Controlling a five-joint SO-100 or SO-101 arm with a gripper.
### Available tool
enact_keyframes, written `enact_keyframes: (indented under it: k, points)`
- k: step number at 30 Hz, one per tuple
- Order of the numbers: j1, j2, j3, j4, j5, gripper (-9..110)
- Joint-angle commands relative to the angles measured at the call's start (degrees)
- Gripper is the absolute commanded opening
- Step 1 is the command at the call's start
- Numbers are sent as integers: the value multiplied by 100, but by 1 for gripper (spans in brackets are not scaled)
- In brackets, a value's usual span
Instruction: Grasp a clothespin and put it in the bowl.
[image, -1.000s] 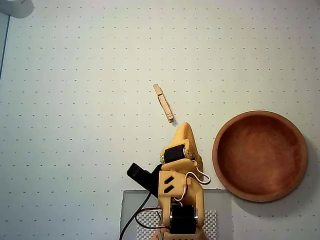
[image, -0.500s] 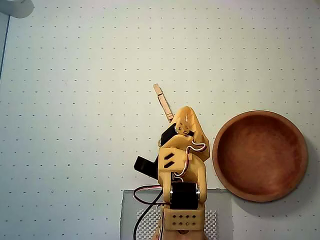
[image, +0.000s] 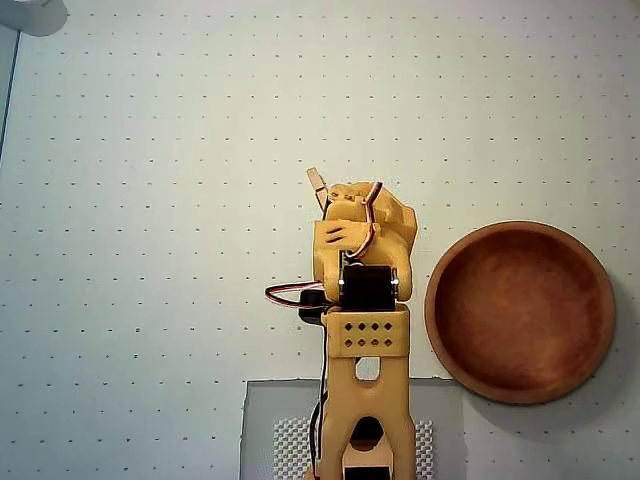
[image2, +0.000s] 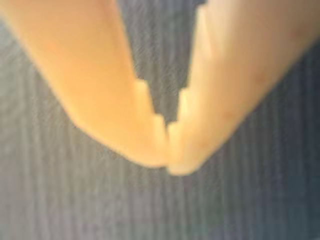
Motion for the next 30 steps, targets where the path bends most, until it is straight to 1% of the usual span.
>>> enact_keyframes:
  k: [1,7,12,21,24,25,30]
  points:
    - [-360,-299,-993,686,-220,-3]
    - [-677,-1125,-2074,1107,-185,-3]
    - [-686,-1617,-2698,1116,-185,-3]
    - [-853,-2232,-2812,1187,-466,-3]
    - [-1037,-2540,-2883,1696,-773,-3]
    - [-1116,-2689,-2918,2030,-905,-3]
    - [-1327,-3111,-3111,2549,-1099,-3]
